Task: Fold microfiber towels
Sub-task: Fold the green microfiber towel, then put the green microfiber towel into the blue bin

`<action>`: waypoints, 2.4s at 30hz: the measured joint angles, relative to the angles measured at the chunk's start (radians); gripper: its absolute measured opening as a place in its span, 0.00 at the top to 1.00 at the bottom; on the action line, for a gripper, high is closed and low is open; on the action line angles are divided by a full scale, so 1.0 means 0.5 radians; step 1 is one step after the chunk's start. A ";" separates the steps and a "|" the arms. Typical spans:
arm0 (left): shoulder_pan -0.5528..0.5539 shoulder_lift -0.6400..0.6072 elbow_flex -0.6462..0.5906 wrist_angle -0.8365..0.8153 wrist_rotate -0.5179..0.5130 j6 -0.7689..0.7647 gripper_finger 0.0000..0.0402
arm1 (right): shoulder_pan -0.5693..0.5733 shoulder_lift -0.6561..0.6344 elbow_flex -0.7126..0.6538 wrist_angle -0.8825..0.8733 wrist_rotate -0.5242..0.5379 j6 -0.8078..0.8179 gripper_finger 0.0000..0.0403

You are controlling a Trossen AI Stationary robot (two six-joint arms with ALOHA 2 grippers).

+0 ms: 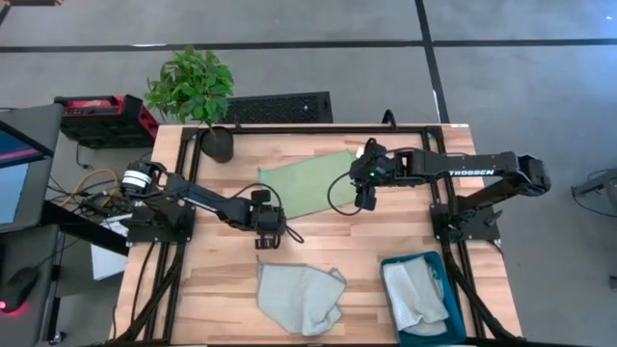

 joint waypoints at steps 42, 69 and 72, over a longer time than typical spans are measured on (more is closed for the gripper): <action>0.591 1.287 2.472 -0.353 0.179 1.576 1.00 | -0.015 -0.560 0.000 -0.276 0.000 -0.013 0.45; 0.475 1.136 2.532 -1.038 -0.007 1.224 0.65 | 0.012 -0.559 0.000 -0.603 -0.013 -0.076 0.45; 0.488 1.033 2.532 -1.311 0.098 1.070 0.65 | 0.043 -0.545 0.000 -0.696 -0.016 -0.083 0.45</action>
